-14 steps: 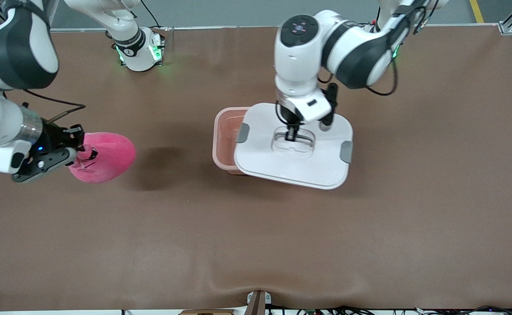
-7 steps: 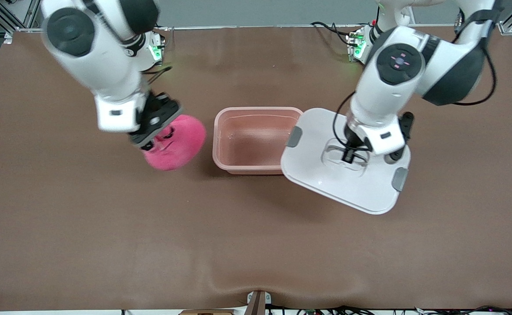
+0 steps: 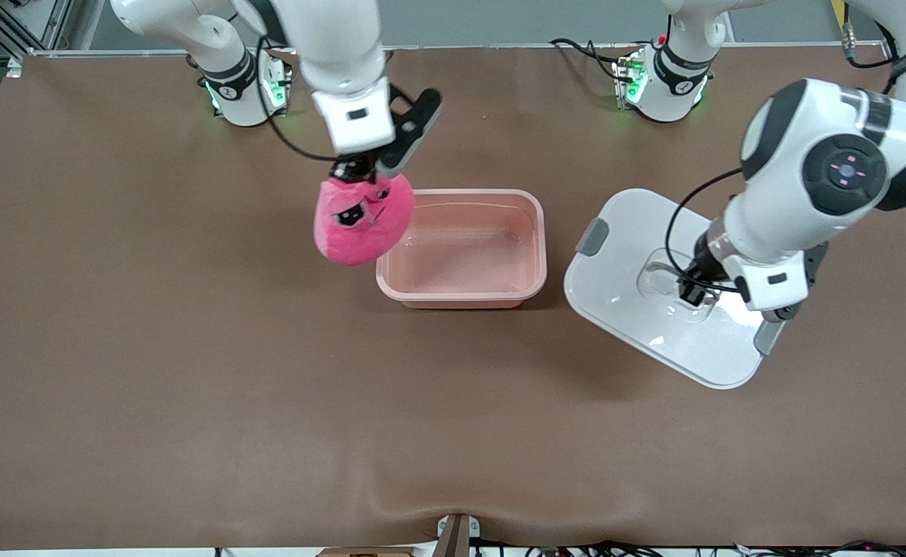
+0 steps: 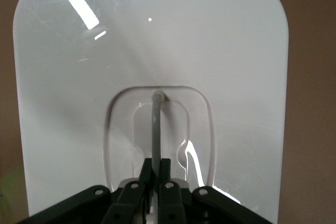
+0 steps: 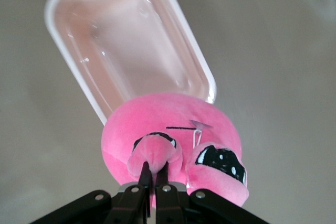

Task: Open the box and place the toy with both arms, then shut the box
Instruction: 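Lower the pink toy into the open box and open the right gripper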

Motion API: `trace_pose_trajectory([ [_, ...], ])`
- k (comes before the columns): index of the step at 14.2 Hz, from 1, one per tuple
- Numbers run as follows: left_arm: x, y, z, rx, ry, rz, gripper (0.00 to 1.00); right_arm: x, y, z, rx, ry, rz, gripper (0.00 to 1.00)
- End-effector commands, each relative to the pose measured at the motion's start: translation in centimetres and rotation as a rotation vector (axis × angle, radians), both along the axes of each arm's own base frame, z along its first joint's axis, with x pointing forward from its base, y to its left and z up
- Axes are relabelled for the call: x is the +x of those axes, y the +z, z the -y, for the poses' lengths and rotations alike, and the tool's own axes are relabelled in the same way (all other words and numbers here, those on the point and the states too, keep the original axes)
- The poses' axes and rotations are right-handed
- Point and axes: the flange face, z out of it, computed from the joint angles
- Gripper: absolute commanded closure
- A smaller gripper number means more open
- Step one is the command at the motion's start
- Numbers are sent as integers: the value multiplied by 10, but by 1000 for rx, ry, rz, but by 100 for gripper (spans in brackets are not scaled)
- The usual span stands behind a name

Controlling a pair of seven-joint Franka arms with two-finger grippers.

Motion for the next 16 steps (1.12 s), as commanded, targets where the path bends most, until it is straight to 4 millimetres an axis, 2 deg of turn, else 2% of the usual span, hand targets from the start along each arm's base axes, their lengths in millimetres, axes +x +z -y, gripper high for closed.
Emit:
trace_pose_trajectory([
  [1, 4, -10, -36, -25, -53, -58, 100, -9, 2, -16, 10, 148, 42, 100],
  [4, 13, -29, -76, -43, -58, -100, 100, 4, -10, -13, 8, 280, 36, 100],
  [5, 14, -34, -82, -45, -48, -107, 100, 7, -16, -15, 4, 330, 32, 100],
  [8, 11, -38, -79, -41, -35, -129, 100, 17, -29, -13, -1, 430, 27, 100],
  [16, 10, -43, -78, -58, 23, -155, 100, 29, -64, -21, -3, 526, 36, 100],
])
